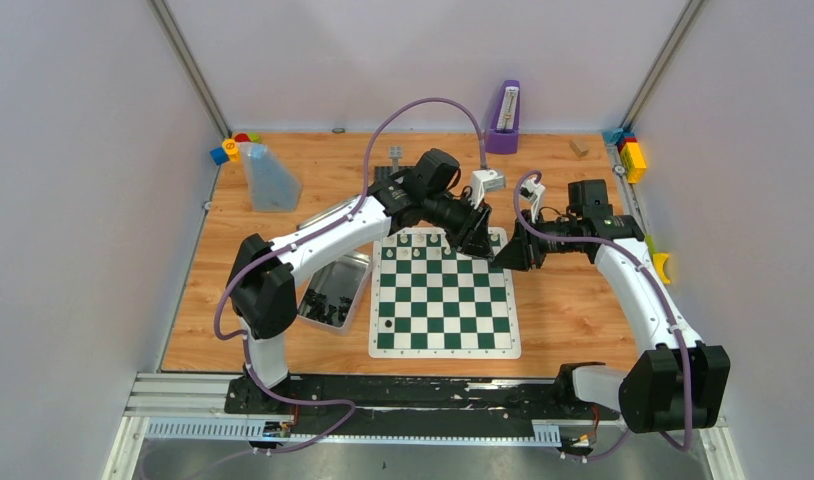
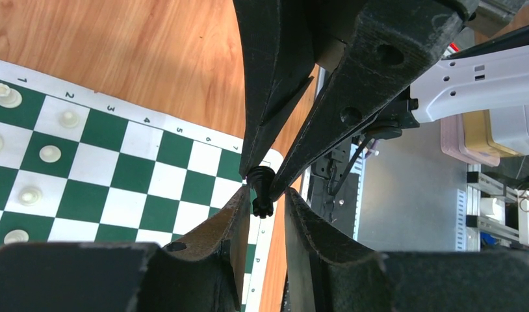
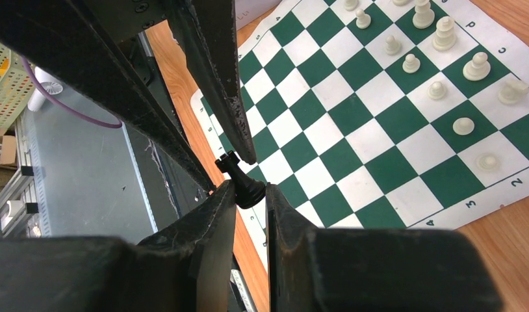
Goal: Set up the chess pieces on the board
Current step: Place the chess piece on the chessboard.
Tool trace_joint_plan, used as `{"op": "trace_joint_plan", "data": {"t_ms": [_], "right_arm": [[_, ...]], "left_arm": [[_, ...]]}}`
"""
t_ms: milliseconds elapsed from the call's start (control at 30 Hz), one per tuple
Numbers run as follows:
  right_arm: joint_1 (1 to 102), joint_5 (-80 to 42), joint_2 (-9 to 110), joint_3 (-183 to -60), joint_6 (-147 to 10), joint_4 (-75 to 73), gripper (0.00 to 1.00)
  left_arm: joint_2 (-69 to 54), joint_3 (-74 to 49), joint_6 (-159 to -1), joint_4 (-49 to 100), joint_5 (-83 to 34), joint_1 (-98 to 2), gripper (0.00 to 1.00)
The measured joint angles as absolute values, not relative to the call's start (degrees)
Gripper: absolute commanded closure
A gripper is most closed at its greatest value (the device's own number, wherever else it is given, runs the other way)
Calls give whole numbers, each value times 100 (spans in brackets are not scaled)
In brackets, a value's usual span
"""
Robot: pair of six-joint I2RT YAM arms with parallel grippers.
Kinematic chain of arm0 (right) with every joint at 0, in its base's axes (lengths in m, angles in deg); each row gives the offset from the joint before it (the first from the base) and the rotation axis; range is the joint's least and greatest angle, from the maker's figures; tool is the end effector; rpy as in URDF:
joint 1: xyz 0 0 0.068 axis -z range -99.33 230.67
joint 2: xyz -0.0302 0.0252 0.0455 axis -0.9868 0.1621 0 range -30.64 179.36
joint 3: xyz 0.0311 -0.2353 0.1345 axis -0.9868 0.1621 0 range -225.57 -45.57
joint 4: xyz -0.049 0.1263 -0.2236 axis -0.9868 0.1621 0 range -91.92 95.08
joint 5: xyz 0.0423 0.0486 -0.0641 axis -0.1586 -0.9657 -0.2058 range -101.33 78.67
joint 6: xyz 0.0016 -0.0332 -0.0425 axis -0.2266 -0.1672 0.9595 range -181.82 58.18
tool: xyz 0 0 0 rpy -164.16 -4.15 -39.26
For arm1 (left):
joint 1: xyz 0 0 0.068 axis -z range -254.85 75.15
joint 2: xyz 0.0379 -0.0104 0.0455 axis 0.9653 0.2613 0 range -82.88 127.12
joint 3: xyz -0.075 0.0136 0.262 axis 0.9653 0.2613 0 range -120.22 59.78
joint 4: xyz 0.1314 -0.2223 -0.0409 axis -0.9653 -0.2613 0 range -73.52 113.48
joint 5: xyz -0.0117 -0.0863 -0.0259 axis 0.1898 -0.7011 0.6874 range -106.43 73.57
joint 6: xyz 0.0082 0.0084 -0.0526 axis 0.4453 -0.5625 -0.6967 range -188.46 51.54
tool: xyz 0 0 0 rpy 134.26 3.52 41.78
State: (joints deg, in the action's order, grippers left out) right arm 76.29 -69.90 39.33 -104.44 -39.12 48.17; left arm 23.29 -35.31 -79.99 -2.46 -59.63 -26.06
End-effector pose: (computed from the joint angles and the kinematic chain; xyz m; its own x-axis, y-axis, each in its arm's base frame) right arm 0.2230 0.0476 0.2921 -0.6322 -0.2504 -0.7332 -0.7523 0.4249 0.5036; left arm 0.2618 -0.3360 0.3187 -0.5702 0.4299 -0.7000 0.8109 0.1582 -0.5634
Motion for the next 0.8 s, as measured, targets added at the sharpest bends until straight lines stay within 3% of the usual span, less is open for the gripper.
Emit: {"op": "trace_joint_plan", "data": {"t_ms": [800], "right_arm": [[7629, -6974, 3933, -10444, -3928, 4817, 100]], "left_arm": [[2329, -3531, -7900, -414, -5943, -2606, 71]]}}
